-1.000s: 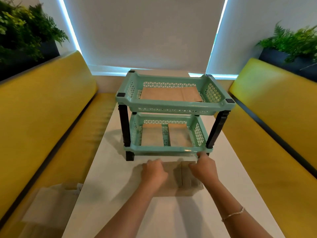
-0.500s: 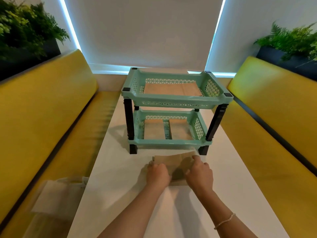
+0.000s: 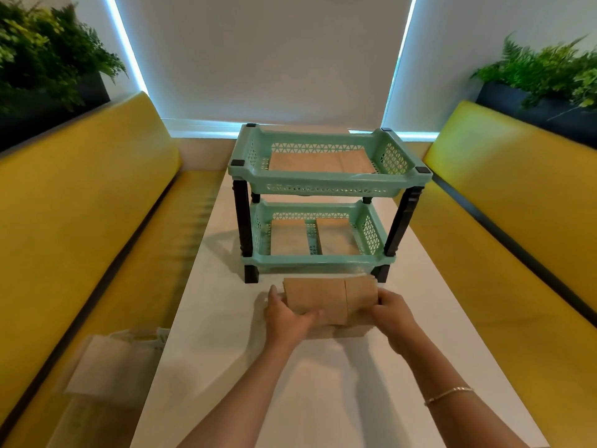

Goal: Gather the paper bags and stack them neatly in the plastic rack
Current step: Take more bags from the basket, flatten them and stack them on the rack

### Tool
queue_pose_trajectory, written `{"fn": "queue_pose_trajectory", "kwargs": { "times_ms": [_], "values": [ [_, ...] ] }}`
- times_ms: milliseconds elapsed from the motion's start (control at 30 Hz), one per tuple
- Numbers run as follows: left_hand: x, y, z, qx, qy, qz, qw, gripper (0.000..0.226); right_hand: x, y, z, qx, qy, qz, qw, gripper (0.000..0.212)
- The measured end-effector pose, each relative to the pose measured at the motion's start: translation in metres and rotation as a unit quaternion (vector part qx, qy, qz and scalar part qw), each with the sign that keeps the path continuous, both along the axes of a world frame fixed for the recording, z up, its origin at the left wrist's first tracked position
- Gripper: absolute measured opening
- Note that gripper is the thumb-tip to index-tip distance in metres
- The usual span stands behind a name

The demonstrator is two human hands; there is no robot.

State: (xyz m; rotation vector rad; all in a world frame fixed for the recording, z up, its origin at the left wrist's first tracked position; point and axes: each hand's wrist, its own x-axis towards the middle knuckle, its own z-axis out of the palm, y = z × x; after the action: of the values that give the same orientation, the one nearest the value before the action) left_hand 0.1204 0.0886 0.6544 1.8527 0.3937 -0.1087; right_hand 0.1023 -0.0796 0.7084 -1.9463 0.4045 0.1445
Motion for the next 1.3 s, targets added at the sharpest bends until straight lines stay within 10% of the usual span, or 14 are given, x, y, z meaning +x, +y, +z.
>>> {"fn": "queue_pose_trajectory", "kwargs": {
  "times_ms": [233,700,900,1133,1300],
  "values": [
    [-0.037,0.011,0.001,-0.191,-0.105,-0.027,0.976,0.044,-0.031,-0.011,-0.017,0.091,-0.029,0.008,0.995,0.032],
    [-0.069,0.008,-0.021,-0.063,-0.080,-0.062,0.993,0.040,-0.065,-0.003,-0.041,0.110,-0.074,-0.028,0.991,0.034],
    [-0.071,0.016,-0.020,0.046,-0.027,-0.128,0.990,0.046,-0.064,-0.010,-0.031,-0.031,-0.070,0.040,0.996,0.033],
    [-0.059,0.021,0.049,-0.191,-0.077,-0.129,0.970,0.022,-0.056,-0.015,-0.012,-0.108,-0.023,0.132,0.985,0.020],
    [-0.067,0.002,0.035,-0.104,-0.073,-0.149,0.981,0.021,-0.066,0.007,-0.040,-0.026,0.001,0.108,0.994,0.022]
  ]
}}
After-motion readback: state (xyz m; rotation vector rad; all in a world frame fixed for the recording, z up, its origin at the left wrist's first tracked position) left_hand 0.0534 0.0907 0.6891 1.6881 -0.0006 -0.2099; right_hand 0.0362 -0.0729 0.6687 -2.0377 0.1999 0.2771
